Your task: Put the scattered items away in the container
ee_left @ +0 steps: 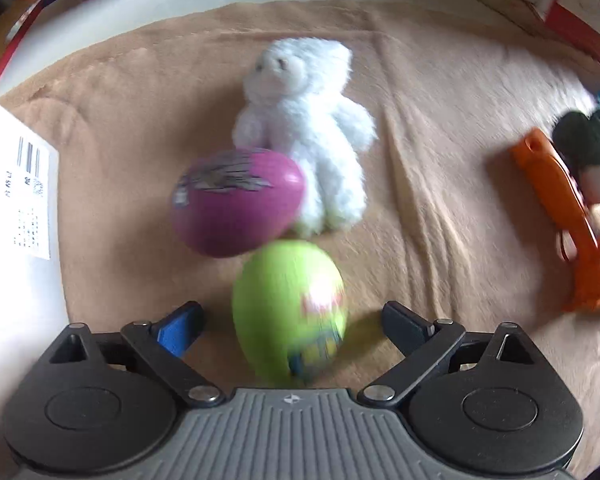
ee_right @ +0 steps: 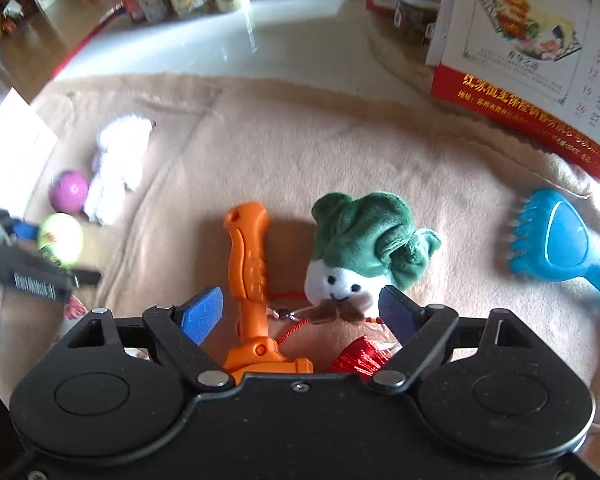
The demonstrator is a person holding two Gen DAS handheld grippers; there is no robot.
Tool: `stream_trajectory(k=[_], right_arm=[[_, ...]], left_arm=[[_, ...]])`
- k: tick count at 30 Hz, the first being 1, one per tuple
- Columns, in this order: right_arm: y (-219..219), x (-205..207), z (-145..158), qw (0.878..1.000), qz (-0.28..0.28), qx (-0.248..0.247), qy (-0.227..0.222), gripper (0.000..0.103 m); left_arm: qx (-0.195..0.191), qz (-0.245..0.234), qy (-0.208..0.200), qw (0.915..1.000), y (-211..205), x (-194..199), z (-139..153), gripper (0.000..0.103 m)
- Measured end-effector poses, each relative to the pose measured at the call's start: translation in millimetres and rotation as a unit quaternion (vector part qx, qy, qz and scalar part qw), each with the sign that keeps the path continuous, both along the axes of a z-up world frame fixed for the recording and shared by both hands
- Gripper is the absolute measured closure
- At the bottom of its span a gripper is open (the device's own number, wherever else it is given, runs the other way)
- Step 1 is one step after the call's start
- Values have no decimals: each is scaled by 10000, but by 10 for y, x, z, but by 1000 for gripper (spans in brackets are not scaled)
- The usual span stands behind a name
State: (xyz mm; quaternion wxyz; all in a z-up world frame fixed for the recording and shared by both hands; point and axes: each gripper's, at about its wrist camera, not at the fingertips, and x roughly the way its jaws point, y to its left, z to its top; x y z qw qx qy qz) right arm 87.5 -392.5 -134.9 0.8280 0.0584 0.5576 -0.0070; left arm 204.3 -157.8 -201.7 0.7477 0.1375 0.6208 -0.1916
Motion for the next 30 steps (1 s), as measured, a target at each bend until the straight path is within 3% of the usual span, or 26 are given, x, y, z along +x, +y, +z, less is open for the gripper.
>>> stream_trajectory(k=[7, 11, 15, 16, 18, 21, 24, 30], right_arm=[[-352, 46, 27, 9967, -767, 154, -219, 22], [-465, 136, -126, 9948, -1015, 54, -96, 22], [-457, 244, -330, 9947, -1018, 109, 19, 24], [-437, 259, -387, 9949, -1000, 91, 74, 27], [-371, 261, -466, 9957, -916, -127, 106, 43], [-303, 203, -497, 9970, -689, -339, 7, 44], [-375, 159, -494, 9971, -739, -187, -44, 45], [-476, 155, -509, 9961, -874, 55, -90, 44]], left_arm=[[-576, 268, -23, 9980, 156, -43, 246, 11], [-786, 611, -58, 9950, 215, 91, 424, 11], [-991, 579, 35, 9934, 13, 173, 531, 11], [-987, 581, -11, 9934, -28, 181, 550, 11], [-941, 606, -138, 9936, -73, 254, 589, 11], [-891, 674, -332, 9932, -79, 371, 646, 11], [-632, 721, -540, 9939, -104, 584, 658, 11], [-62, 412, -554, 9976, -283, 788, 372, 11]])
